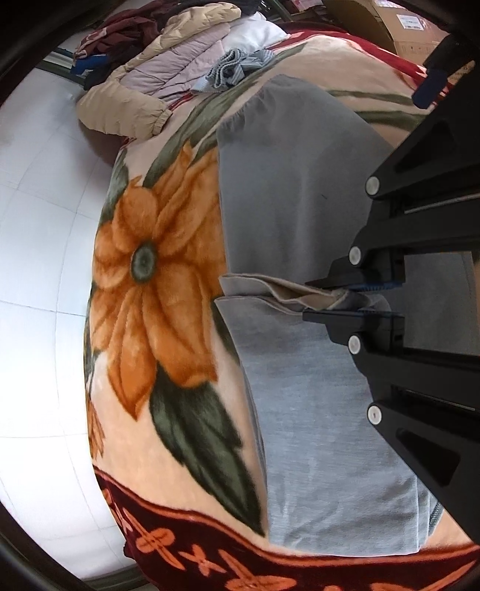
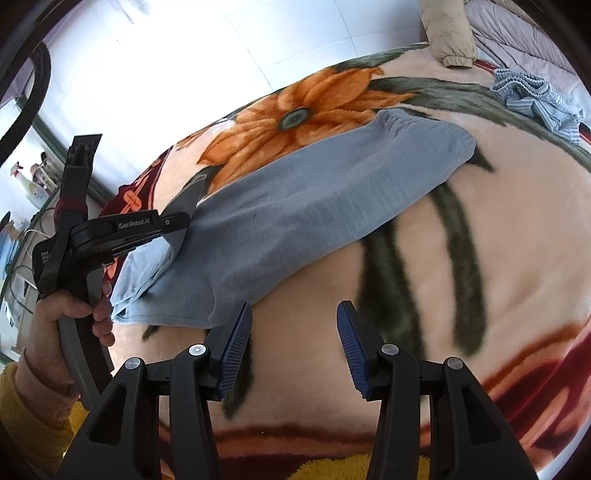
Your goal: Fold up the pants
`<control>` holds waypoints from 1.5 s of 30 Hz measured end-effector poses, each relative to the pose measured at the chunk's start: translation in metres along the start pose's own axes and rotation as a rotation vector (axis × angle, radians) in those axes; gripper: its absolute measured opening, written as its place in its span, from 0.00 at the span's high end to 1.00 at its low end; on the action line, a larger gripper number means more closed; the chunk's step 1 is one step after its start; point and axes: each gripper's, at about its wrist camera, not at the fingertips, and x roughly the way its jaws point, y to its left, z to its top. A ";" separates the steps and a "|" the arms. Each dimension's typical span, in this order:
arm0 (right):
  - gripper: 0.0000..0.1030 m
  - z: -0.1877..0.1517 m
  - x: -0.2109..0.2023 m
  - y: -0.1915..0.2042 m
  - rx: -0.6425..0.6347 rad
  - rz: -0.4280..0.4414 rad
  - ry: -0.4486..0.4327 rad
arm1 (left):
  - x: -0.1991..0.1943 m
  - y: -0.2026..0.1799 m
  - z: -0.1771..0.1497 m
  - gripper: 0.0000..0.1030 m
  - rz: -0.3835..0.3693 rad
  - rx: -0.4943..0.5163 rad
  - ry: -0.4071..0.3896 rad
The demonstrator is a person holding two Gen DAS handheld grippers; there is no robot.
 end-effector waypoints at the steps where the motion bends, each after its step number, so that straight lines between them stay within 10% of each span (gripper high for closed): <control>1: 0.53 0.000 0.000 0.000 0.002 0.001 0.002 | 0.002 -0.001 0.001 0.92 0.000 0.000 0.000; 8: 0.53 -0.001 0.002 -0.001 0.006 0.001 0.008 | 0.022 -0.003 -0.002 0.92 -0.028 0.002 0.056; 15: 0.53 0.003 0.002 -0.003 0.004 -0.022 0.012 | 0.025 -0.006 -0.019 0.60 -0.095 0.032 0.087; 23: 0.51 0.022 -0.001 -0.024 0.042 -0.092 -0.011 | -0.004 -0.001 -0.026 0.49 -0.066 0.038 0.035; 31: 0.51 0.036 0.001 -0.055 0.151 -0.103 -0.023 | -0.026 0.024 -0.016 0.49 -0.022 -0.054 -0.069; 45: 0.44 0.082 0.015 -0.090 0.247 -0.092 -0.054 | 0.026 0.005 -0.031 0.44 0.021 0.069 0.050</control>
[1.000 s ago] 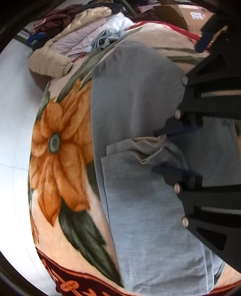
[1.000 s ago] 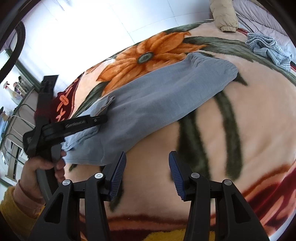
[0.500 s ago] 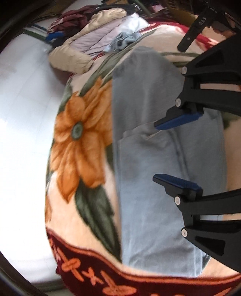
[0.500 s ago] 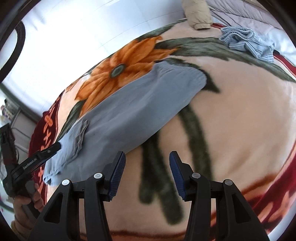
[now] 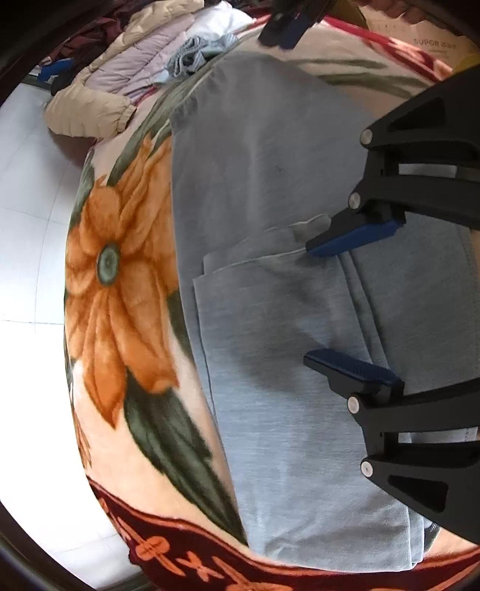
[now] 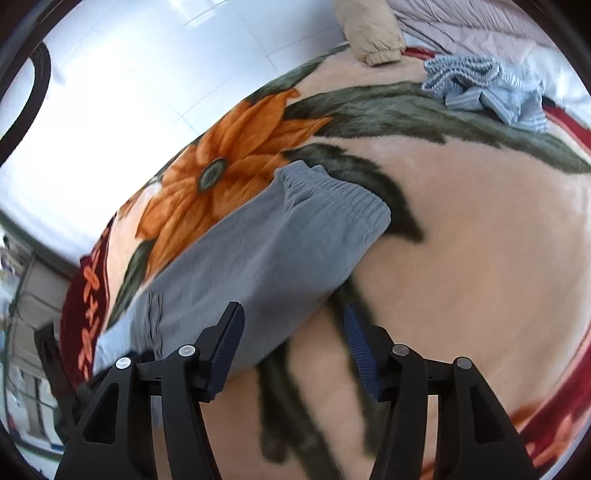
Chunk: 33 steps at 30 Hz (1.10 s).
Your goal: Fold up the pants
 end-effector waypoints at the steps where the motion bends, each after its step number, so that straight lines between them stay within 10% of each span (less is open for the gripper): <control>1: 0.44 0.004 0.004 -0.002 0.021 0.014 0.000 | -0.002 0.003 -0.001 0.44 -0.018 -0.009 0.003; 13: 0.45 0.022 0.046 -0.017 0.092 0.009 0.010 | -0.038 0.063 -0.026 0.44 0.035 -0.123 0.037; 19: 0.83 0.026 0.041 -0.007 0.038 0.031 0.009 | -0.047 0.087 -0.033 0.44 0.071 -0.179 0.040; 33: 0.86 0.021 0.006 0.098 -0.332 -0.031 -0.098 | -0.072 0.120 -0.042 0.38 0.137 -0.188 0.029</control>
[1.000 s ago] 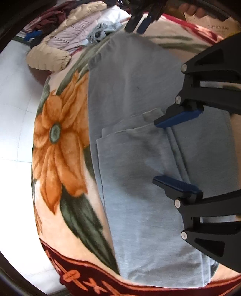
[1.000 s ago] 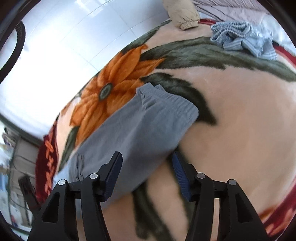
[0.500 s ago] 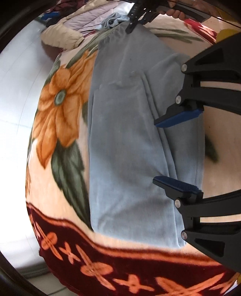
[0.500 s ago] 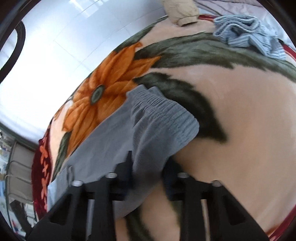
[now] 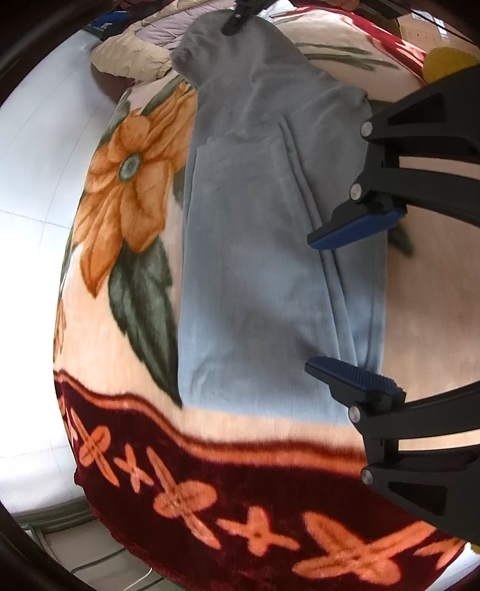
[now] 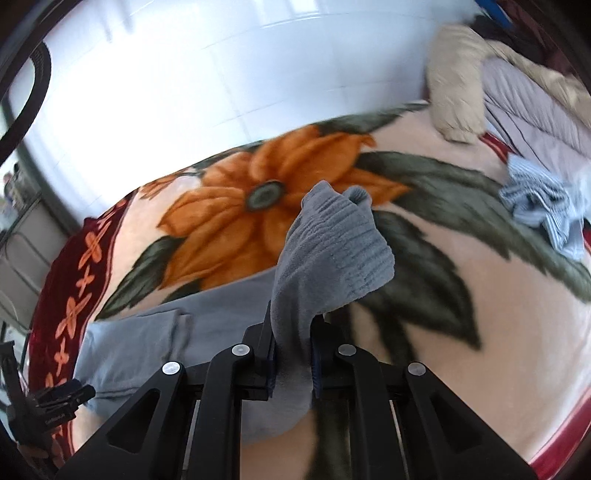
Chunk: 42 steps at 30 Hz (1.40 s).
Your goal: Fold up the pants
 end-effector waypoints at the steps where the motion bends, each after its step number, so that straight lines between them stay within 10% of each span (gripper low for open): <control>1: 0.86 0.001 0.000 0.008 -0.012 0.003 -0.001 | -0.002 0.004 -0.001 0.37 0.008 -0.002 -0.001; 18: 0.86 -0.001 -0.002 0.060 -0.091 -0.013 0.007 | -0.015 0.071 -0.010 0.29 0.049 -0.089 -0.008; 42: 0.86 -0.046 0.016 0.274 -0.352 0.170 0.015 | -0.014 0.144 -0.026 0.29 0.047 -0.234 -0.003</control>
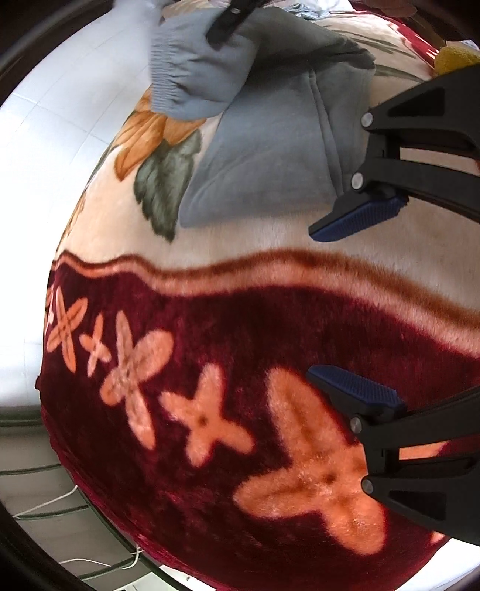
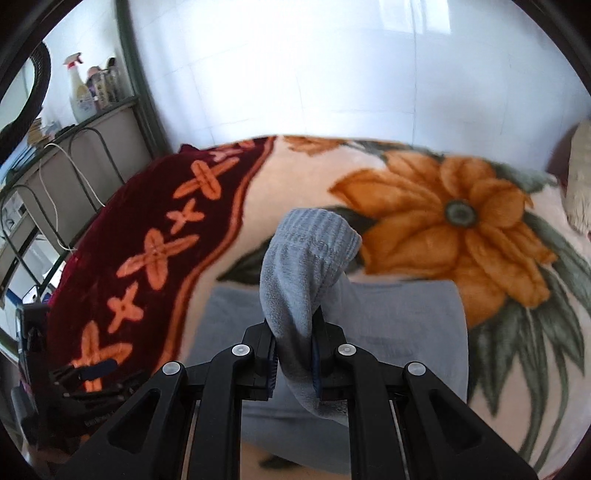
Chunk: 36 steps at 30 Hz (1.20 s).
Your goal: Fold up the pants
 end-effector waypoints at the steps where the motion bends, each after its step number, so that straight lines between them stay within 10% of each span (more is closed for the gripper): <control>1: 0.86 0.000 0.000 0.006 -0.013 0.007 -0.007 | 0.000 0.001 -0.001 0.29 0.001 -0.001 0.001; 10: 0.71 -0.063 0.050 0.068 -0.262 0.045 0.219 | 0.007 0.013 -0.006 0.29 0.001 -0.039 0.013; 18: 0.52 -0.088 0.021 0.071 -0.267 0.163 0.189 | 0.003 0.008 -0.006 0.29 -0.011 -0.031 0.008; 36: 0.52 -0.089 -0.032 -0.068 0.129 -0.040 0.101 | -0.018 -0.083 0.035 0.26 -0.192 0.082 -0.017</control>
